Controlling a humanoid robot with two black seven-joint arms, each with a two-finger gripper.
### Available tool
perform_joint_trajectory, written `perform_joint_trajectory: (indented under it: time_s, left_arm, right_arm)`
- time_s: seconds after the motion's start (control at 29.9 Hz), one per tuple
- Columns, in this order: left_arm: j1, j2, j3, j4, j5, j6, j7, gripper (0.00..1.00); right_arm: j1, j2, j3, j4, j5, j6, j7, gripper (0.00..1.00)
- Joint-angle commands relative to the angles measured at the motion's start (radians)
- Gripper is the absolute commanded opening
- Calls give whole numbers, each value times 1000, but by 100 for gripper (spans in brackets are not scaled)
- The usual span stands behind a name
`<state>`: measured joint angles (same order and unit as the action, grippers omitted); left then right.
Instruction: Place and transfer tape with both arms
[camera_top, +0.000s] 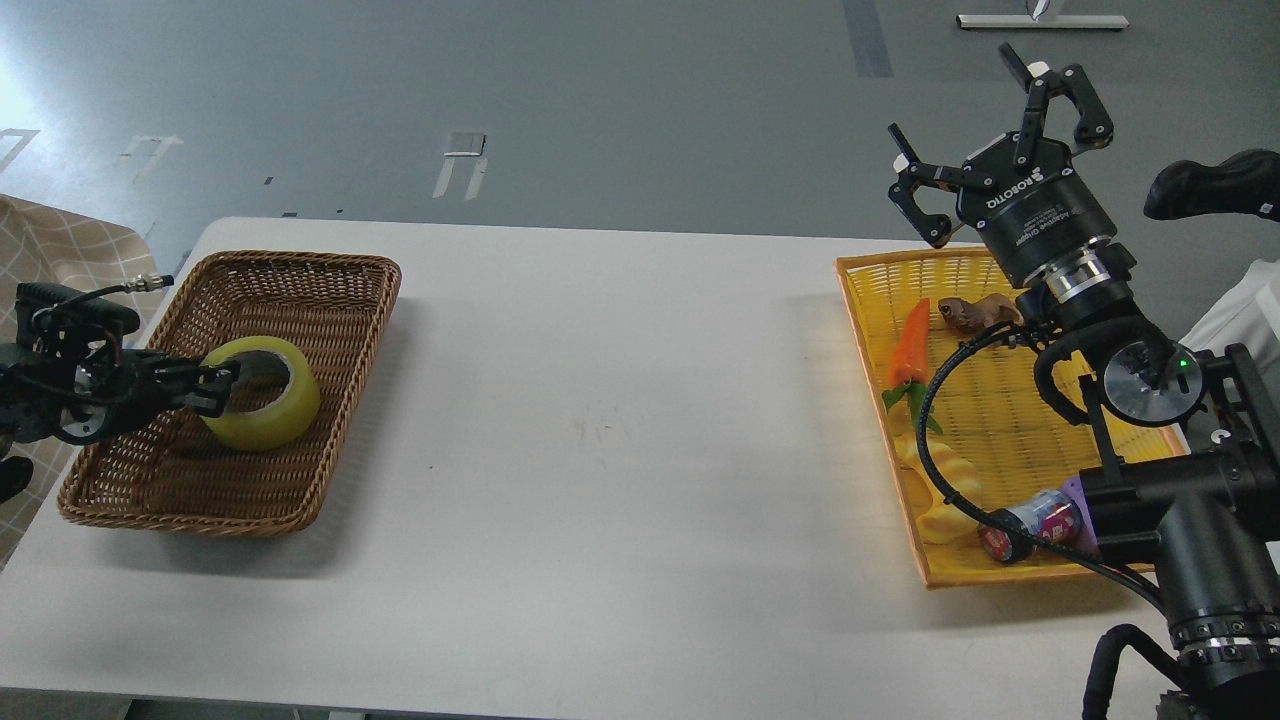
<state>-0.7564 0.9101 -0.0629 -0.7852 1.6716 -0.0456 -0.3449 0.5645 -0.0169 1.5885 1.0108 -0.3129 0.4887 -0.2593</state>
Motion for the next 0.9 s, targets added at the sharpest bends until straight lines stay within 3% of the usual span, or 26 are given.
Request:
perform_joint_trajectory:
  time_s: [0.0,0.4,0.74,0.87]
  left_arm:
    - [-1,1,0,-5,-16,0,-2,72]
    - [-41,22,-9,-74,-82,-2,-2,76]
    - [-262,82,-14,-226,-226,-23,-2,84]
    - [-362,73,-18,-273,-404,-75,0,88]
  right_arm:
    - [0,0,1,0,0,0,0,99]
    - [0,0,1,0,0,0,0,99]
    - [0,0,1,0,0,0,0,99]
    - [2,-2,1,0,0,0,0,99]
